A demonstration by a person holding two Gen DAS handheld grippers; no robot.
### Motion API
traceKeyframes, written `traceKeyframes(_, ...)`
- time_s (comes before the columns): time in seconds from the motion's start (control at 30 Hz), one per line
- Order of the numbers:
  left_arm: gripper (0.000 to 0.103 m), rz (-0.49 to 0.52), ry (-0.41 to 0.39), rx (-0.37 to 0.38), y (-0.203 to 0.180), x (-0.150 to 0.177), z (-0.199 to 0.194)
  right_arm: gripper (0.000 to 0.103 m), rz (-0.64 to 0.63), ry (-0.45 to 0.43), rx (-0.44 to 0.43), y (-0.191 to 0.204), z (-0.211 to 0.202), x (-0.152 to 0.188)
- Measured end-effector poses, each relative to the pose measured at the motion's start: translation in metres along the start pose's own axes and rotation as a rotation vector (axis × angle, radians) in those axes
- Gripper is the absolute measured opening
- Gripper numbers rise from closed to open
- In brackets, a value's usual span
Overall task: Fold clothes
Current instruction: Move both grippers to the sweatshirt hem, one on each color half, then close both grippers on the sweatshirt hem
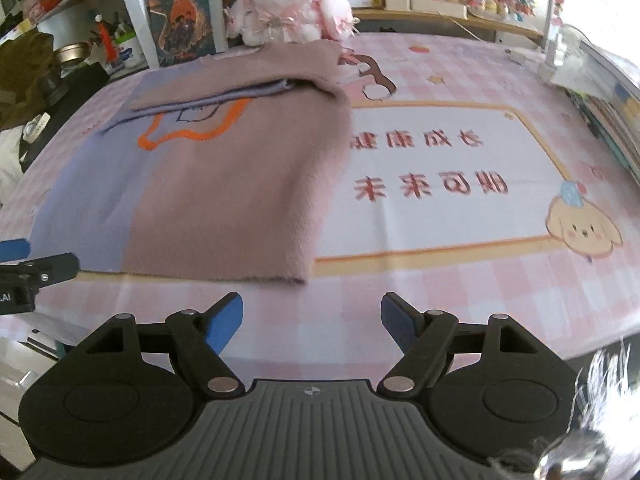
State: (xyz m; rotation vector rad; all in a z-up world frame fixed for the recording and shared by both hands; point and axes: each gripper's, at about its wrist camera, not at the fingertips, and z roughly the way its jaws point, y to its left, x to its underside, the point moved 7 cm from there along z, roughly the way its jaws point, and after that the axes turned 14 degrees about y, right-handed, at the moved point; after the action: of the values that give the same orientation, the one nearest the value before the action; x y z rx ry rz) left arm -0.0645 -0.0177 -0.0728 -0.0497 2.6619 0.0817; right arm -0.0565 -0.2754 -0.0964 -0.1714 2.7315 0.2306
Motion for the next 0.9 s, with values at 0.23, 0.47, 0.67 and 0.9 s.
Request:
traceKeyframes(0.23,0.093,-0.142,0.046,-0.044,0.049,-0.004,0.012,0.075,0.057,0.009,-0.006,-0.017,0.003,-0.001)
traceKeyframes(0.47,0.093,-0.257,0.122,-0.062,0.096,-0.008,0.027,0.073,0.143,0.004,-0.051,-0.030,0.005,-0.017)
traceKeyframes(0.67,0.083,-0.338,0.113,0.011,0.121,-0.015,0.033,0.064,0.212,0.030,-0.099,-0.032,0.008,-0.029)
traceKeyframes(0.9,0.076,-0.364,0.129,0.039,0.131,-0.026,0.046,0.045,0.252,0.032,-0.081,-0.030,0.013,-0.044)
